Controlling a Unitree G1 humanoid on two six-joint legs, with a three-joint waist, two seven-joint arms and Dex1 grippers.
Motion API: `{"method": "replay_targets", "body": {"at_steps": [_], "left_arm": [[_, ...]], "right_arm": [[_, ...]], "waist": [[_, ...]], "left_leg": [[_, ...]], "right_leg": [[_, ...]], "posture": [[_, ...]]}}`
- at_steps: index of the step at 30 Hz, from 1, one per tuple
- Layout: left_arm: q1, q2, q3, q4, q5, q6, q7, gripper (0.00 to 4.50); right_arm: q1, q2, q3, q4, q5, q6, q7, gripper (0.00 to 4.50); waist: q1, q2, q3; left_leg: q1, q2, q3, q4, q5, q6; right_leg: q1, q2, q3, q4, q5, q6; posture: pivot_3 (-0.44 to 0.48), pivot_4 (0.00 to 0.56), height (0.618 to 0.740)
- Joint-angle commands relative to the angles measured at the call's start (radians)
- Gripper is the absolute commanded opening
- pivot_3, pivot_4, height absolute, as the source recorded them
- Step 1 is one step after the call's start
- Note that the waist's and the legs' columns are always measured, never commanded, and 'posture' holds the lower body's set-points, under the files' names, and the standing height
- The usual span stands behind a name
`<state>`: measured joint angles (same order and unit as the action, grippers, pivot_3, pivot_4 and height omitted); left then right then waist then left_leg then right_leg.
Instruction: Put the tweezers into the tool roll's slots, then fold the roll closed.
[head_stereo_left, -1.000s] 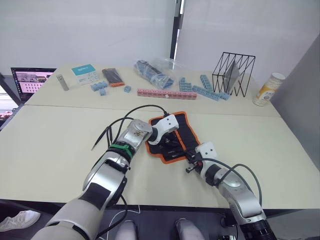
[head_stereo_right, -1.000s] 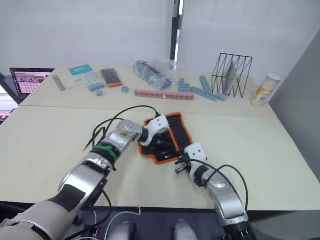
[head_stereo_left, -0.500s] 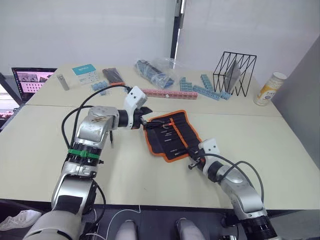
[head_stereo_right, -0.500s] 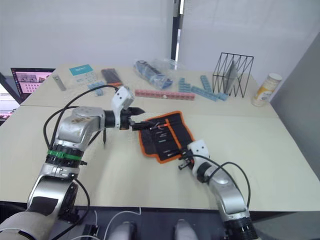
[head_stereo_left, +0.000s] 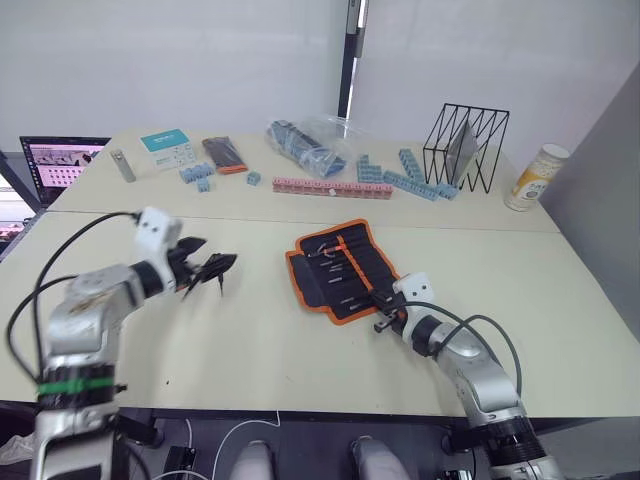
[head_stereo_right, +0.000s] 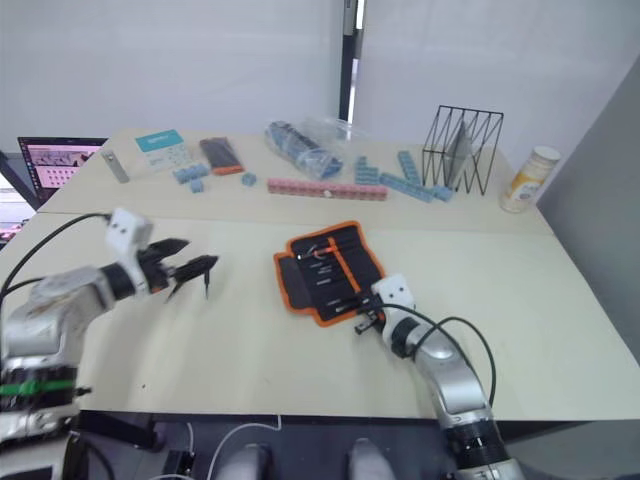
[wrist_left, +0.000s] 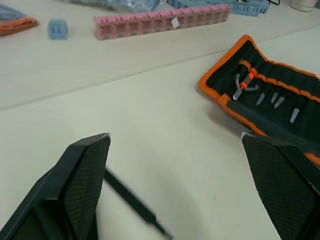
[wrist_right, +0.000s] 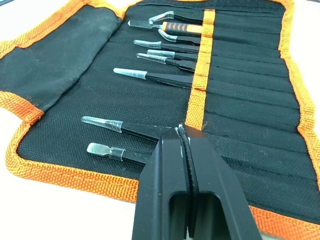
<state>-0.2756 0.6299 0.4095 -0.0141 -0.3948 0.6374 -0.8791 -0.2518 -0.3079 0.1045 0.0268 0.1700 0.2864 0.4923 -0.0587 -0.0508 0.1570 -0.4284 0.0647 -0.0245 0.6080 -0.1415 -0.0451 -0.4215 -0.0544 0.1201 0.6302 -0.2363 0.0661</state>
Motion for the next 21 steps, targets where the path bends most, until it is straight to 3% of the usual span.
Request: {"method": "replay_targets", "body": {"at_steps": [1, 6, 10, 21], "left_arm": [[0.089, 0.016, 0.112, -0.047, -0.044, -0.096, -0.002, 4.46], [0.326, -0.054, 0.245, -0.124, -0.08, -0.203, 0.032, 4.46], [0.445, -0.108, 0.297, -0.127, -0.096, -0.271, 0.066, 4.46], [0.52, -0.146, 0.289, -0.153, -0.157, -0.297, 0.14, 4.46]], "right_arm": [[-0.001, -0.009, -0.007, 0.05, -0.015, 0.003, 0.007, 0.0], [-0.023, -0.01, -0.001, 0.09, -0.017, -0.011, 0.03, 0.0], [-0.037, -0.009, 0.005, 0.103, -0.017, -0.012, 0.044, 0.0], [-0.043, -0.013, 0.008, 0.112, -0.022, -0.016, 0.067, 0.0]], "waist": [[0.001, 0.0, 0.0], [-0.004, -0.001, -0.001], [-0.003, -0.003, -0.002], [-0.008, -0.003, -0.002]], "left_leg": [[0.0, 0.0, 0.0, 0.0, 0.0, 0.0], [0.004, 0.002, 0.003, 0.0, -0.005, -0.008], [0.005, 0.003, 0.006, 0.0, -0.005, -0.008], [0.006, 0.003, 0.007, 0.0, -0.005, -0.008]], "right_leg": [[0.0, 0.0, -0.001, 0.0, 0.0, -0.001], [0.001, -0.002, -0.001, -0.002, -0.001, -0.004], [0.0, -0.003, -0.001, -0.002, -0.001, -0.004], [-0.002, -0.004, -0.001, -0.006, -0.002, -0.006]], "posture": [[0.0, 0.15, 0.74], [0.0, 0.15, 0.74], [0.0, 0.15, 0.74], [0.0, 0.15, 0.74]]}}
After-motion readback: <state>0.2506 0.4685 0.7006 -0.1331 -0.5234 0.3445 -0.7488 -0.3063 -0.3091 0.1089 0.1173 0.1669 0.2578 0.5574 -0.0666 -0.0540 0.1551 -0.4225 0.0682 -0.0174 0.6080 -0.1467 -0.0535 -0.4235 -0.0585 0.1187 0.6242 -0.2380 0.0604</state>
